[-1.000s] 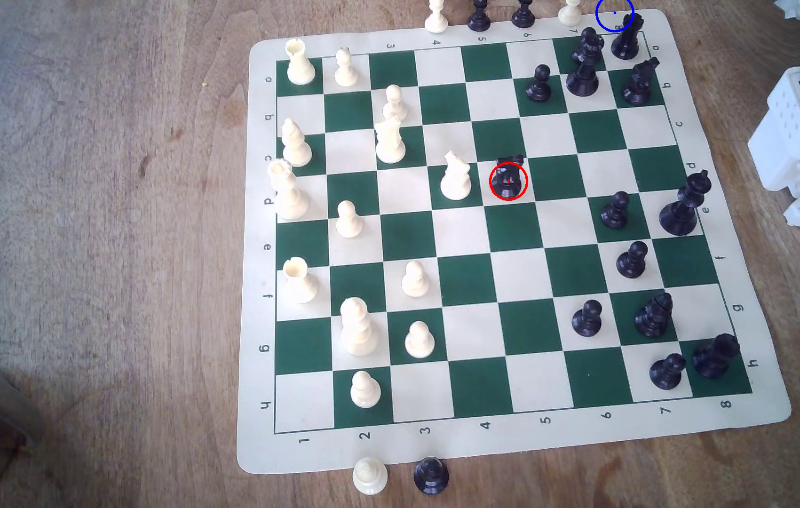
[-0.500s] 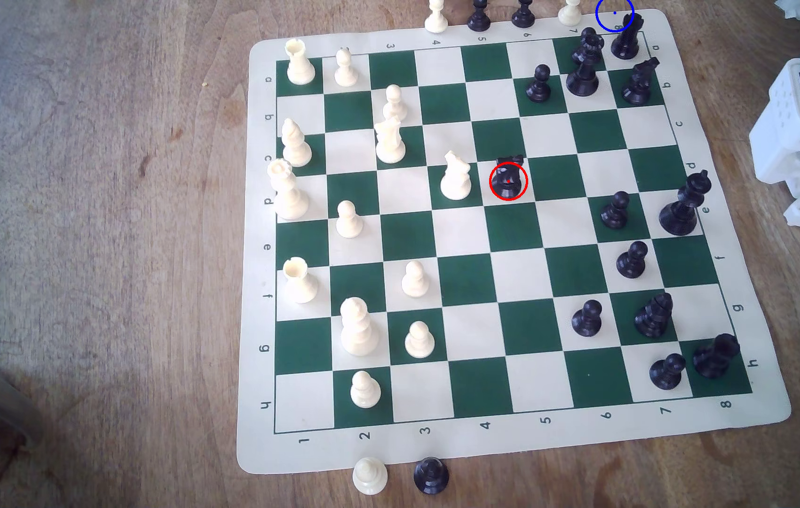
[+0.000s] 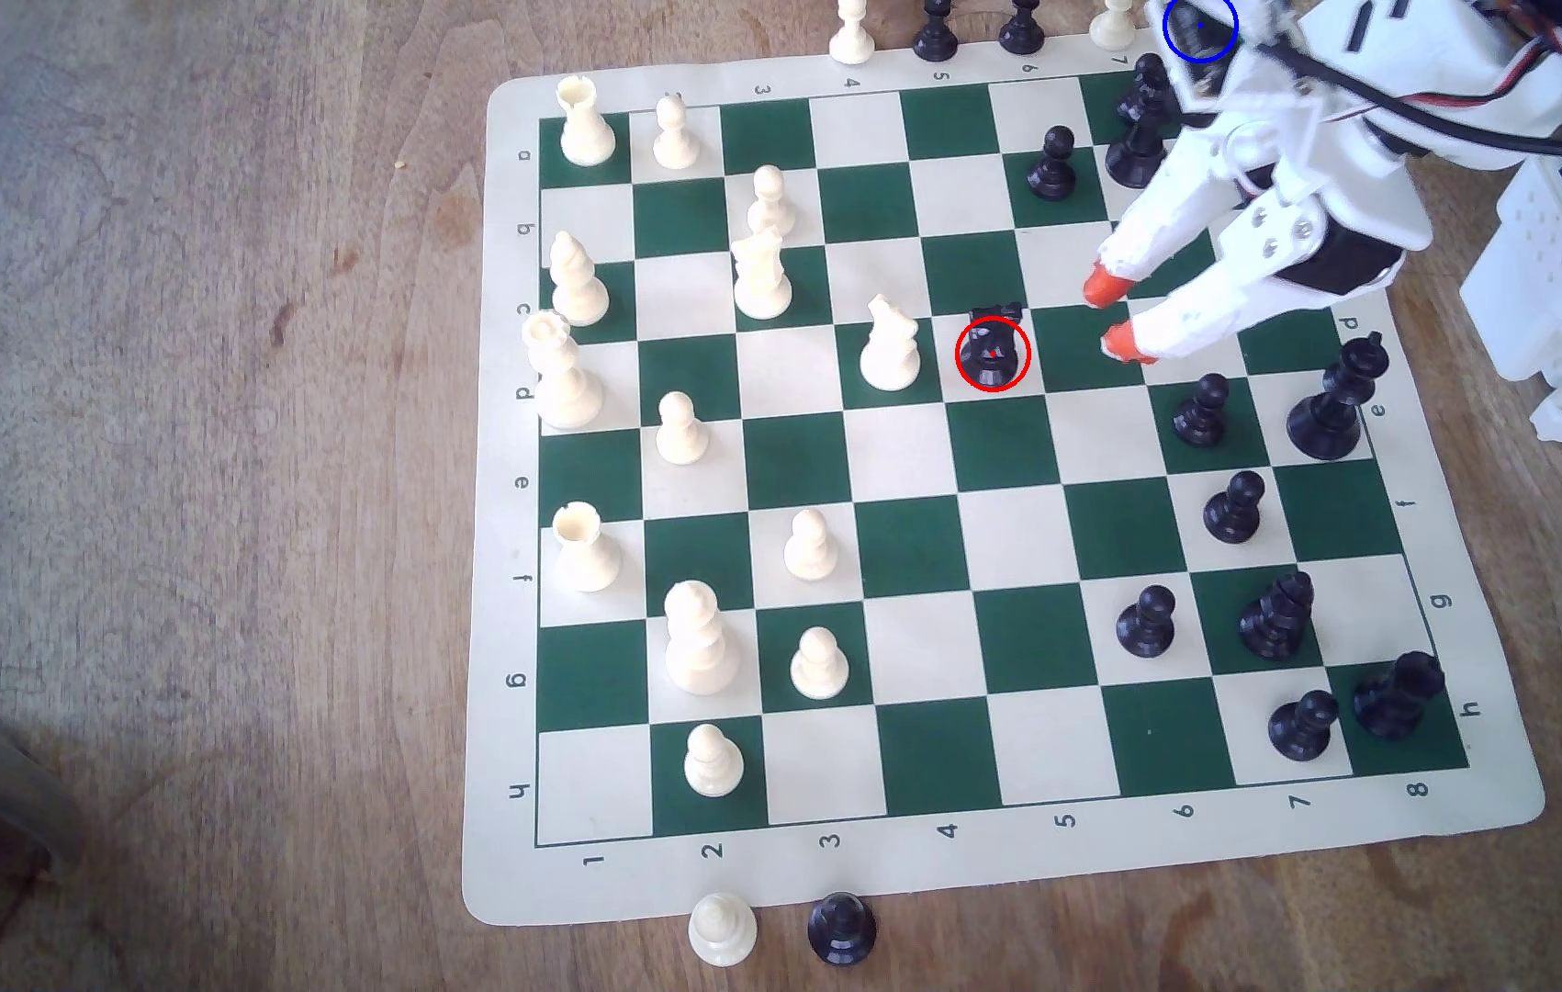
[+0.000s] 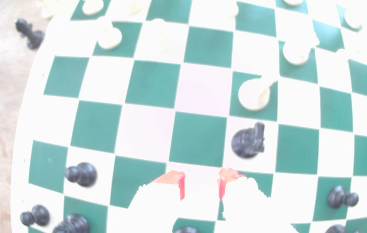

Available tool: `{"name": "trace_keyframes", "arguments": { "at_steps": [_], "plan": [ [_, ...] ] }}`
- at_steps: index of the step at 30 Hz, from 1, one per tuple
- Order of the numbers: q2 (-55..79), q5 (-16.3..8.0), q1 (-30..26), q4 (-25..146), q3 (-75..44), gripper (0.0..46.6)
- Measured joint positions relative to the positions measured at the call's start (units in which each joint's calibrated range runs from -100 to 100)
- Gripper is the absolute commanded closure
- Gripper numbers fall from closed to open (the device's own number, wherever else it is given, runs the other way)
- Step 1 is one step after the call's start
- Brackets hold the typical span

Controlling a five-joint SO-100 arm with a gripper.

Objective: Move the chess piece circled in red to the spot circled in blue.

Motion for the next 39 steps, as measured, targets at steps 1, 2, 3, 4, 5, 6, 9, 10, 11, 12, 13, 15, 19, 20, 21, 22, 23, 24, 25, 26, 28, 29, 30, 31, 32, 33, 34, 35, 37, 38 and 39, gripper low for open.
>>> {"name": "trace_keyframes", "arguments": {
  "at_steps": [1,2,3,4,5,6,9,10,11,12,13,15,19,20,21,22,23,24,25,26,28,29,30,31,32,33,34,35,37,38,39],
  "plan": [
    [2.2,0.0,0.1,-0.1,-0.8,36.9],
    [4.6,0.1,0.3,-0.2,-2.3,36.4],
    [9.2,0.3,1.1,-0.2,-5.0,36.2],
    [10.8,0.3,1.8,-0.4,-5.6,36.0],
    [12.1,0.4,2.6,-0.7,-6.1,35.7],
    [13.0,0.4,2.9,-1.0,-6.7,35.3],
    [14.7,0.8,3.9,-2.3,-7.0,35.0],
    [15.5,0.9,4.7,-2.9,-7.0,34.8],
    [16.0,1.0,5.5,-3.2,-7.0,34.6],
    [16.6,1.0,6.6,-3.6,-7.0,34.5],
    [16.8,1.1,6.7,-3.7,-7.0,34.3],
    [17.5,1.1,6.6,-4.5,-7.0,34.2],
    [19.9,1.1,8.5,-7.4,-7.0,34.2],
    [20.9,1.1,8.2,-8.2,-7.0,34.2],
    [21.2,1.1,8.1,-8.5,-7.0,34.3],
    [21.8,1.0,8.1,-9.2,-7.0,34.3],
    [22.6,0.8,8.1,-10.0,-7.0,34.3],
    [23.5,0.6,8.2,-10.8,-7.0,34.3],
    [24.5,0.3,8.3,-12.2,-7.0,34.3],
    [24.7,0.1,8.4,-12.8,-7.0,34.4],
    [24.8,-0.2,8.4,-14.8,-6.7,35.1],
    [24.8,-0.3,8.1,-16.2,-6.6,35.3],
    [24.9,-0.4,8.1,-16.7,-6.6,35.4],
    [25.2,-0.4,8.0,-17.1,-6.6,35.6],
    [25.6,-0.4,8.0,-17.4,-6.6,35.7],
    [26.0,-0.4,8.1,-17.5,-6.6,35.8],
    [26.3,-0.4,8.2,-17.5,-6.6,35.9],
    [26.4,-0.4,8.1,-17.5,-6.6,36.0],
    [27.1,-0.4,8.1,-17.5,-6.6,36.6],
    [27.5,-0.3,8.1,-17.5,-6.2,37.1],
    [27.6,-0.2,8.1,-17.5,-6.1,37.5]
  ]
}}
